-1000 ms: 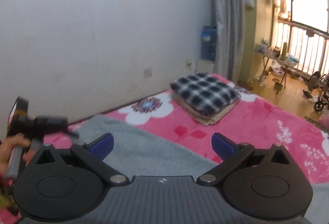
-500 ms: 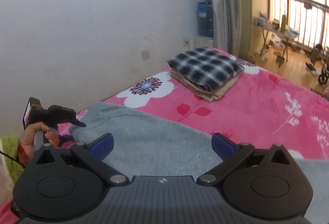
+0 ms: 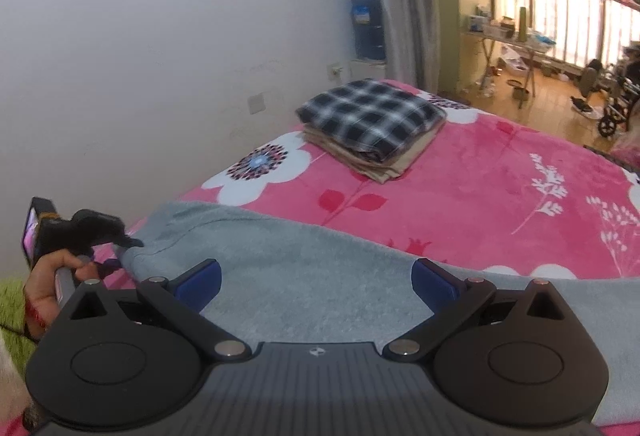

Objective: Fold clothes

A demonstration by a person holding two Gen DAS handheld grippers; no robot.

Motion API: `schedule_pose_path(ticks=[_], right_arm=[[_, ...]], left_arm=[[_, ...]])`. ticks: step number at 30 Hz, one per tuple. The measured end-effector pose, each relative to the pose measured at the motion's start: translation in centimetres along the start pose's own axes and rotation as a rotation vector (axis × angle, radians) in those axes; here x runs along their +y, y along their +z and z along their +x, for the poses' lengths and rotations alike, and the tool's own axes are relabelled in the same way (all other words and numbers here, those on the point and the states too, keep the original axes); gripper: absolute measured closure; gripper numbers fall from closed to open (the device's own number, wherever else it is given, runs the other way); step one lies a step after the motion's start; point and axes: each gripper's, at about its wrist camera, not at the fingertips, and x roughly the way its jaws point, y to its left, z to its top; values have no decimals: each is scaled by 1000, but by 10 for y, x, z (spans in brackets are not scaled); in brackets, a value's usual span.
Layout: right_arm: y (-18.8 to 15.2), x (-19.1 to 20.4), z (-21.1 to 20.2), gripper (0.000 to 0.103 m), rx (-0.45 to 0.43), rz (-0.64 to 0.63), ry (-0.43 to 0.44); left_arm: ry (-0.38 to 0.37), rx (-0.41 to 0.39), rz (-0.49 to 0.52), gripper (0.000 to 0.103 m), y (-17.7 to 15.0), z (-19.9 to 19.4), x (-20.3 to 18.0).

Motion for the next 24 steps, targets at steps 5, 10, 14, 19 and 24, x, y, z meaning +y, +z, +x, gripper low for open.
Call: schedule_pose_path(ticks=[5, 10, 14, 19, 24], right_arm=[[3, -20, 3, 0, -13, 62, -21], [3, -54, 3, 0, -29, 165, -54], [-1, -88, -3, 0, -47, 233, -105], [-14, -135, -16, 0, -80, 352, -176], [-38, -177, -23, 0, -87, 488, -248]], left_arm=[[-94, -80, 130, 73, -8, -29, -33], [-200, -150, 394, 74, -40, -62, -90], [-294, -167, 631, 74, -87, -85, -134], [-402, -116, 935, 74, -175, -99, -174], [-424, 75, 1259, 69, -276, -85, -177]])
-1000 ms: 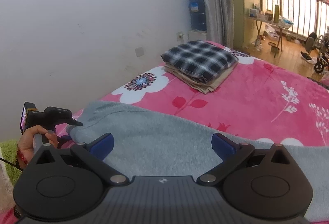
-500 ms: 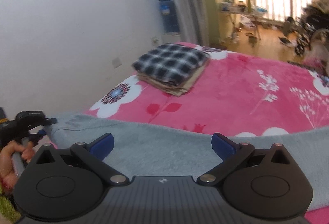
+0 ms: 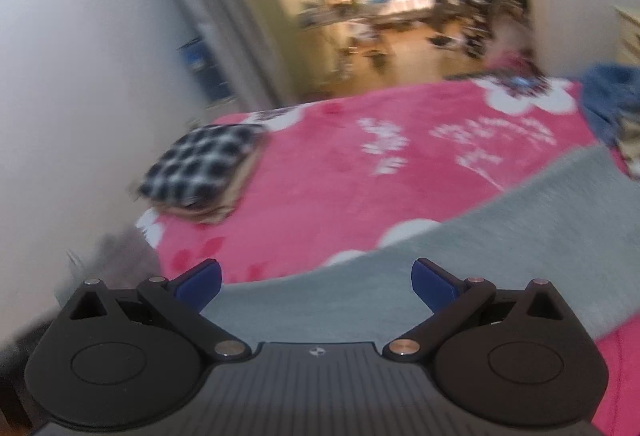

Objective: Fold clothes

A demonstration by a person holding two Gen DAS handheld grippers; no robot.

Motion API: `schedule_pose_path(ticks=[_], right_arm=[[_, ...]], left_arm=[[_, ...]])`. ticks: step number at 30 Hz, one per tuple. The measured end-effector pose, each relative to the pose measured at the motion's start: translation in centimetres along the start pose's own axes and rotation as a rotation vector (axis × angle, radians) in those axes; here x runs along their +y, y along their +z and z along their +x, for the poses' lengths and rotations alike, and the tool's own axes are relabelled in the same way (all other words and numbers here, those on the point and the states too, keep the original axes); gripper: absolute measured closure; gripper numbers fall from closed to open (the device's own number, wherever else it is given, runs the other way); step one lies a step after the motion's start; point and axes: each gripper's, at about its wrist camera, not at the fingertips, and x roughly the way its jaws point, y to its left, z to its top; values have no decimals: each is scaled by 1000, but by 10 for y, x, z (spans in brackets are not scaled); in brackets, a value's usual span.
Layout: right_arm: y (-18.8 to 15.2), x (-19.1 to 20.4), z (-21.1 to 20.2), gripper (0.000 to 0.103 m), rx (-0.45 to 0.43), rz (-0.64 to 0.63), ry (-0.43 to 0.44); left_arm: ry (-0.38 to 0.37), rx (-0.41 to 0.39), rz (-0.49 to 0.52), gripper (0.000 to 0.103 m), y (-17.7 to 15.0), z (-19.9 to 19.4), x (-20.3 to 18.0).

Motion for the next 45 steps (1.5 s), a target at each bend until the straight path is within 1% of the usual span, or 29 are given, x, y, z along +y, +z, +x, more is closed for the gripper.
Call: schedule_pose_path(ticks=[1, 3, 4, 6, 7, 9, 10, 12, 13, 14, 15, 17, 19, 20, 22, 24, 26, 30, 32, 34, 35, 37, 38, 40, 42, 43, 45], right_arm=[[-2, -8, 3, 0, 9, 23, -14], [-5, -22, 9, 0, 31, 68, -33], [-5, -26, 12, 0, 43, 86, -26], [-4, -29, 19, 0, 64, 111, 22], [-3, -28, 24, 0, 74, 113, 55], [-2, -20, 39, 0, 114, 110, 144], [-2, -15, 47, 0, 142, 110, 188], [-1, -5, 71, 1, 211, 120, 276], [-1, 1, 82, 1, 233, 123, 304], [-1, 6, 95, 5, 254, 122, 322], [0, 11, 109, 8, 272, 119, 333], [1, 17, 138, 20, 319, 146, 355], [0, 20, 169, 22, 373, 184, 367], [-2, 21, 182, 25, 405, 202, 362], [-5, 23, 204, 26, 464, 228, 353], [-11, 24, 216, 27, 520, 253, 360], [-15, 25, 223, 28, 553, 267, 371], [-15, 25, 234, 28, 554, 270, 399], [-14, 26, 240, 28, 559, 262, 415], [-12, 32, 246, 30, 577, 227, 436], [-10, 36, 247, 39, 592, 205, 449], [-5, 48, 240, 42, 583, 124, 477], [-1, 55, 236, 46, 574, 79, 492], [4, 65, 224, 47, 560, 14, 533], [4, 68, 217, 47, 572, -2, 559], [1, 68, 217, 48, 592, 1, 550], [-10, 65, 218, 48, 633, -3, 487]], left_arm=[[-32, 70, 59, 65, -10, 12, -16], [-97, 240, 122, 64, -28, 31, -36], [-117, 272, 140, 64, -33, 32, -41], [-152, 251, 141, 59, -37, 22, -39], [-166, 243, 132, 55, -37, 18, -36], [-177, 230, 84, 55, -33, 11, -22], [-173, 228, 54, 55, -29, 9, -18], [-142, 226, -9, 54, -22, 8, -4], [-125, 229, -28, 54, -21, 6, 3], [-107, 235, -37, 55, -20, 7, 9], [-93, 241, -39, 55, -18, 9, 15], [-90, 258, -28, 55, -16, 13, 24], [-88, 271, 1, 55, -14, 18, 28], [-85, 274, 12, 55, -14, 21, 29], [-78, 293, 1, 55, -16, 27, 37], [-76, 317, -26, 55, -20, 30, 46], [-78, 334, -56, 55, -25, 30, 55], [-85, 364, -109, 55, -36, 28, 70], [-89, 366, -113, 55, -38, 29, 74], [-93, 365, -105, 55, -39, 28, 75], [-93, 366, -99, 55, -40, 28, 75], [-95, 365, -85, 55, -41, 27, 75], [-97, 365, -84, 55, -41, 27, 75], [-101, 364, -92, 55, -42, 25, 78], [-104, 361, -111, 55, -43, 23, 82], [-105, 359, -125, 55, -43, 23, 84], [-107, 355, -153, 56, -44, 22, 89]])
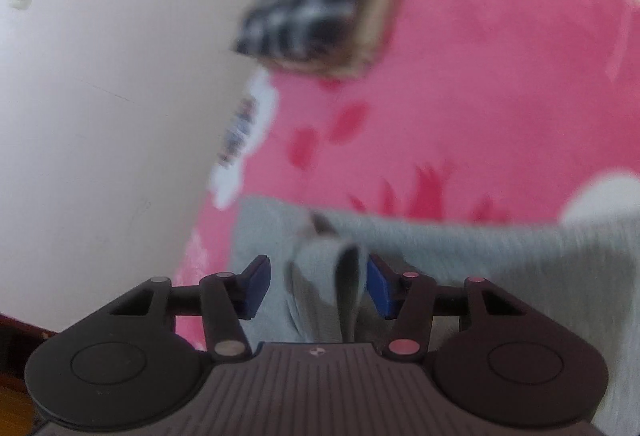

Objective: Fold clothes

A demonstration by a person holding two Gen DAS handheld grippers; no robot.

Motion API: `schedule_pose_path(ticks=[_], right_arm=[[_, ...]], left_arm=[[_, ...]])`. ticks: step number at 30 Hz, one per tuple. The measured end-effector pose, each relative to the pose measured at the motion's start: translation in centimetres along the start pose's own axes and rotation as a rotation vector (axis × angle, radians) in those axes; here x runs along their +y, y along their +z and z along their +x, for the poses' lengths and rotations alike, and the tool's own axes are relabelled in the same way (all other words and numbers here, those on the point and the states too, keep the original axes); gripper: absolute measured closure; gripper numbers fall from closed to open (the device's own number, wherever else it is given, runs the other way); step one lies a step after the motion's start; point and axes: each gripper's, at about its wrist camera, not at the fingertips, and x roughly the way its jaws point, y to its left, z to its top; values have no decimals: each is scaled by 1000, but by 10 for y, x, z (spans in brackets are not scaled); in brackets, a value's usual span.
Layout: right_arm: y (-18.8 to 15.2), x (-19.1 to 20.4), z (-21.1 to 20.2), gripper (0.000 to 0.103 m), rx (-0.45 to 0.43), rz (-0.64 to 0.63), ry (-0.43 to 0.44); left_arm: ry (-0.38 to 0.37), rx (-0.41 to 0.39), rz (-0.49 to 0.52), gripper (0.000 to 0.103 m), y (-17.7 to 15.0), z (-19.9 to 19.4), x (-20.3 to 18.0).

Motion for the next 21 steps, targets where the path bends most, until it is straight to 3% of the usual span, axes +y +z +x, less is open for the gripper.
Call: schedule_pose_path(ticks=[3, 4, 5, 10, 13, 16, 18, 21], right_arm=[[-16, -7, -3, 50, -9, 49, 9], [-22, -6, -7, 67, -18, 64, 20], [-27, -4, -12, 92, -28, 75, 26], [-53, 1, -38, 92, -67, 131, 61], [-59, -16, -35, 92, -49, 184, -15], [-59, -20, -33, 91, -66, 184, -20], [-59, -8, -33, 87, -87, 90, -81], [-66, 12, -39, 66, -135, -27, -209]], left_arm=[[-10, -7, -40, 56, 0, -1, 6], [-13, -9, -53, 56, 0, -2, 9], [-13, -10, -58, 56, 1, -2, 10], [15, -40, -35, 56, 5, -14, 7], [10, -47, -12, 56, 8, -14, 1], [36, -21, 52, 55, 9, -1, -12], [80, 4, 99, 55, 5, 11, -20], [125, 24, 142, 54, -1, 19, -26]])
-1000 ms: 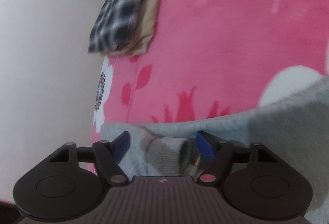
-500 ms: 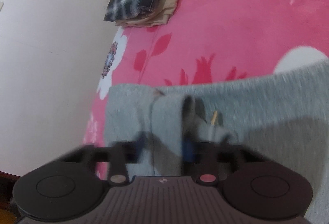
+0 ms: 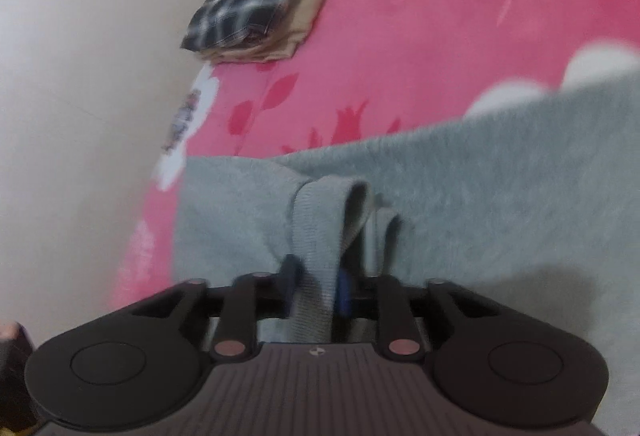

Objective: Fold clothes

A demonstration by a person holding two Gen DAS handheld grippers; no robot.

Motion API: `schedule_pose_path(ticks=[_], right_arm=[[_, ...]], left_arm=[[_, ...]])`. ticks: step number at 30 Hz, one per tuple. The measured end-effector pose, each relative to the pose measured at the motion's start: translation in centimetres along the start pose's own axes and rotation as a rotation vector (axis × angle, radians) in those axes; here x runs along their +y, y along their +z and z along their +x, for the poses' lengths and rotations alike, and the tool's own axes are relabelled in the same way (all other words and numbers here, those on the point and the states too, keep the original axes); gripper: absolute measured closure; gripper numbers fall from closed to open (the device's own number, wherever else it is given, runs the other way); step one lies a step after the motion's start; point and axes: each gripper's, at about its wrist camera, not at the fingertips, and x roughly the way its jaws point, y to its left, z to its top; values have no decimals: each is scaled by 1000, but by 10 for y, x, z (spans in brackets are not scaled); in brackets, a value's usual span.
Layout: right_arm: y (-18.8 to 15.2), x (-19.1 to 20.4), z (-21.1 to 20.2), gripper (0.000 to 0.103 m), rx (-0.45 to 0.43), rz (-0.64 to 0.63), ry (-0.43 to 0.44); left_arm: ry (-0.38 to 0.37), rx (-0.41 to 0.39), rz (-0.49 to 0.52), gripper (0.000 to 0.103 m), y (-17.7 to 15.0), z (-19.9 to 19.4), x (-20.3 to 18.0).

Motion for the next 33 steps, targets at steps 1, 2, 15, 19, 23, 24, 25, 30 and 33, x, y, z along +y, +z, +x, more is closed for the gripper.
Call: schedule_pose_path(ticks=[1, 2, 15, 19, 23, 24, 25, 30, 33], right_arm=[[-2, 3, -4, 58, -21, -25, -29], [-5, 4, -7, 51, -32, -38, -48], [-13, -36, 11, 37, 50, 156, 98], [-9, -46, 17, 41, 78, 199, 133], [-6, -53, 17, 40, 89, 211, 147], [-7, -53, 19, 38, 89, 209, 154], [-7, -53, 21, 34, 89, 206, 161], [-5, -46, 33, 11, 66, 186, 242], [-4, -45, 34, 26, 57, 186, 266]], left_arm=[[5, 1, 3, 54, -1, 1, -1], [5, 1, 1, 54, -1, 1, -1], [-3, -1, -12, 53, -3, 5, 1], [-9, -6, -16, 53, -4, 5, 2], [-22, -14, -26, 53, -7, 4, 5], [-24, -15, -27, 53, -7, 5, 5], [-25, -16, -26, 53, -8, 5, 6], [-34, -22, -36, 53, -9, 7, 8], [-40, -22, -39, 53, -9, 6, 9]])
